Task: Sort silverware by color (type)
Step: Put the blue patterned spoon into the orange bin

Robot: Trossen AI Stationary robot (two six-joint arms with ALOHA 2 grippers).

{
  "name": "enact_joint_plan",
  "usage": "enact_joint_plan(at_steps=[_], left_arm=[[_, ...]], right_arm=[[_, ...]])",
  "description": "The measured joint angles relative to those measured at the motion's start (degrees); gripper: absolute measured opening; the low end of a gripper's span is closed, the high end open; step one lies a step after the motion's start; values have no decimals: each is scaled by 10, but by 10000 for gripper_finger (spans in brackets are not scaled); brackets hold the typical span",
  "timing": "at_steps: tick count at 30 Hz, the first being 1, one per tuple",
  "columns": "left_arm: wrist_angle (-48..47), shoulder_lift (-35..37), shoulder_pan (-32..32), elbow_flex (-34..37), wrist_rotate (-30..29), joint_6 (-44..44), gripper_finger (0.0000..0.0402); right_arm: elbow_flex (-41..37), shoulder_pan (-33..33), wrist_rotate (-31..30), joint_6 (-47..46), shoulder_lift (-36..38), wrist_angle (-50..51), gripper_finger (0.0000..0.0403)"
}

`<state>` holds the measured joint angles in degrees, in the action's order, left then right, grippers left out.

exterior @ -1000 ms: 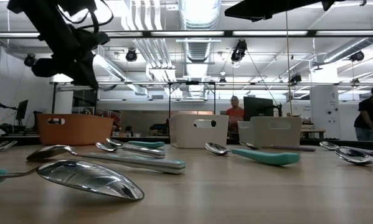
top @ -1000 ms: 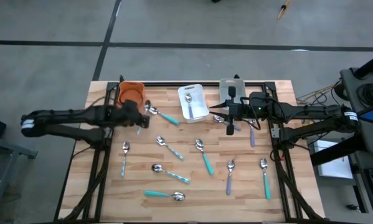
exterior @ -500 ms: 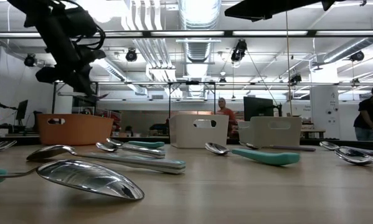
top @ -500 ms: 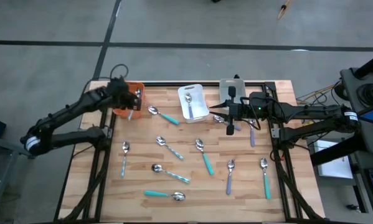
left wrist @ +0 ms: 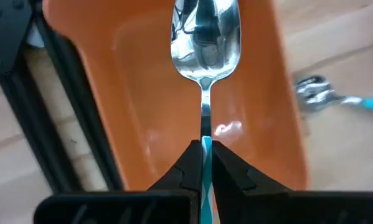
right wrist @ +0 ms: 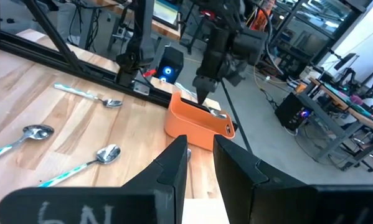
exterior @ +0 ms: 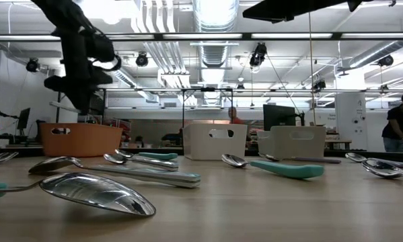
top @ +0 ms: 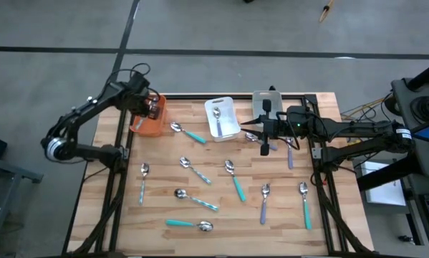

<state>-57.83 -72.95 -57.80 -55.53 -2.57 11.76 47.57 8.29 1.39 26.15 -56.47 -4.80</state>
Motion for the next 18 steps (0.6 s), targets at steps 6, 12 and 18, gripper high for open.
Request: enact_joint_plan(at_steps=[6, 12, 18], left_arm=[[-11, -35, 1, -15, 1, 2, 2], [2, -56, 1, -17, -12, 32, 2], [20, -90, 1, -17, -21, 46, 2]], right_arm=[[0, 0, 0, 0, 0, 1, 68], [0, 0, 0, 0, 0, 1, 68], [0, 0, 0, 0, 0, 3, 68]])
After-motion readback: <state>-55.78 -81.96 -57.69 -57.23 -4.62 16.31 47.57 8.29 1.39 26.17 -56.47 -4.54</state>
